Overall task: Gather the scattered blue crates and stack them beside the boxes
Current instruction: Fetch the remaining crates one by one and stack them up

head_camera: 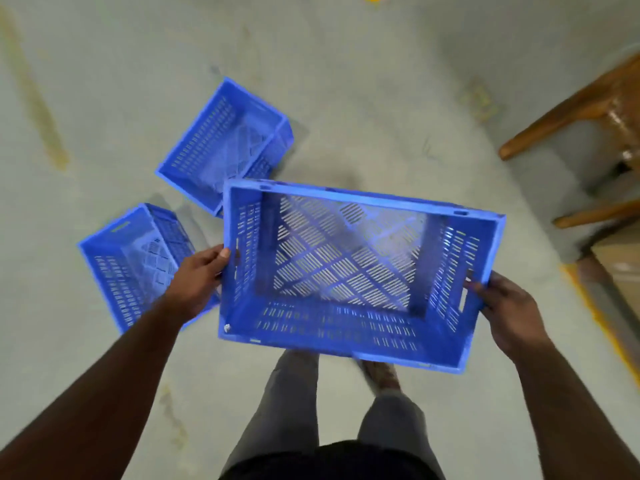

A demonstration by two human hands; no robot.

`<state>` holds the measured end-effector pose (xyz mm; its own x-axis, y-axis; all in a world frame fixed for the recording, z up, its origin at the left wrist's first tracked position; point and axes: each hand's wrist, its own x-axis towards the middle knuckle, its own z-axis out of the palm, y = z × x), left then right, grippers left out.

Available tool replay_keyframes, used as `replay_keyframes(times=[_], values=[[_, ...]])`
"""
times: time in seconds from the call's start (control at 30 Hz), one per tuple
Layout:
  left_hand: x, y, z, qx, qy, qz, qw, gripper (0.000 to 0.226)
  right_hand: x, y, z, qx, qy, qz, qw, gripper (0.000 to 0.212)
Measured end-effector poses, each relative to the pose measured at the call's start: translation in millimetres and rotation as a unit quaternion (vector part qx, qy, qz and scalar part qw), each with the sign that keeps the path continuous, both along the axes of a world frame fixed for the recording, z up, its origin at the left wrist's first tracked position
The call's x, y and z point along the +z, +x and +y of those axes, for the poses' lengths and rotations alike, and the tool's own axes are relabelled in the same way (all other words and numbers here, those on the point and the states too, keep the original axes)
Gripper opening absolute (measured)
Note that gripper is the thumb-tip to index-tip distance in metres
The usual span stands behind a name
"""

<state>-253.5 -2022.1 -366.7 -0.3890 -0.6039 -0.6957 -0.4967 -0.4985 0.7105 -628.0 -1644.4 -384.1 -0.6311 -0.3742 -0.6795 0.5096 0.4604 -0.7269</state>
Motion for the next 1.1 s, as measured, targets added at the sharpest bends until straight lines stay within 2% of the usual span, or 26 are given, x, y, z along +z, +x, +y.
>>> replay_keyframes(times=[0.07,0.2,0.23,0.27,0.3,0.37,0.4,0.47,0.6,0.77,0.87,0.97,1.0,1.07,1.1], values=[[40.3,32.5,28.6,0.033,-0.023,0.022,0.999,0.028,26.6,-2.2,1.3,0.052,-0.037,-0.004,0.998,0.033],[95.9,95.6,121.7,0.153,-0.096,0.021,0.983,0.023,76.3,13.5,-10.0,0.145,-0.086,0.002,0.986,0.082],[105.2,111.0,149.1,0.196,-0.116,0.015,0.974,0.024,85.6,23.6,-11.3,0.166,-0.09,0.008,0.982,0.089],[114.0,127.7,179.0,0.243,-0.135,0.004,0.961,0.023,95.3,33.8,-12.2,0.19,-0.092,0.009,0.977,0.087],[120.8,142.8,205.9,0.282,-0.152,-0.002,0.947,0.022,102.1,43.1,-13.9,0.212,-0.093,0.011,0.973,0.075],[142.2,182.1,274.9,0.365,-0.178,-0.008,0.914,0.019,119.7,70.5,-12.2,0.264,-0.109,0.013,0.958,0.039],[151.0,199.7,307.0,0.397,-0.182,-0.011,0.899,0.019,125.2,83.0,-11.5,0.29,-0.113,0.021,0.95,0.03],[165.5,234.9,372.2,0.455,-0.185,-0.008,0.871,0.019,139.7,113.3,-11.6,0.341,-0.118,0.03,0.932,0.028],[177.0,303.2,502.7,0.574,-0.178,-0.014,0.799,0.019,168.8,195.4,-8.2,0.456,-0.118,0.028,0.882,0.029],[178.7,372.7,663.7,0.688,-0.165,-0.007,0.707,0.029,186.8,324.3,14.2,0.583,-0.125,0.031,0.802,0.032],[174.1,410.2,768.8,0.749,-0.165,-0.003,0.642,0.028,189.6,413.6,49.9,0.65,-0.129,0.039,0.748,0.034],[167.0,443.7,880.2,0.813,-0.152,-0.008,0.562,0.022,191.3,507.8,110.8,0.705,-0.133,0.037,0.696,0.042],[164.7,455.2,918.6,0.831,-0.147,-0.009,0.536,0.021,189.3,539.9,134.3,0.718,-0.133,0.038,0.682,0.048],[161.2,476.8,993.1,0.858,-0.14,-0.011,0.494,0.023,180.5,604.8,179.2,0.744,-0.14,0.03,0.653,0.077],[160.3,486.6,1029.4,0.871,-0.138,-0.015,0.471,0.024,176.6,637.5,204.2,0.762,-0.142,0.025,0.631,0.084]])
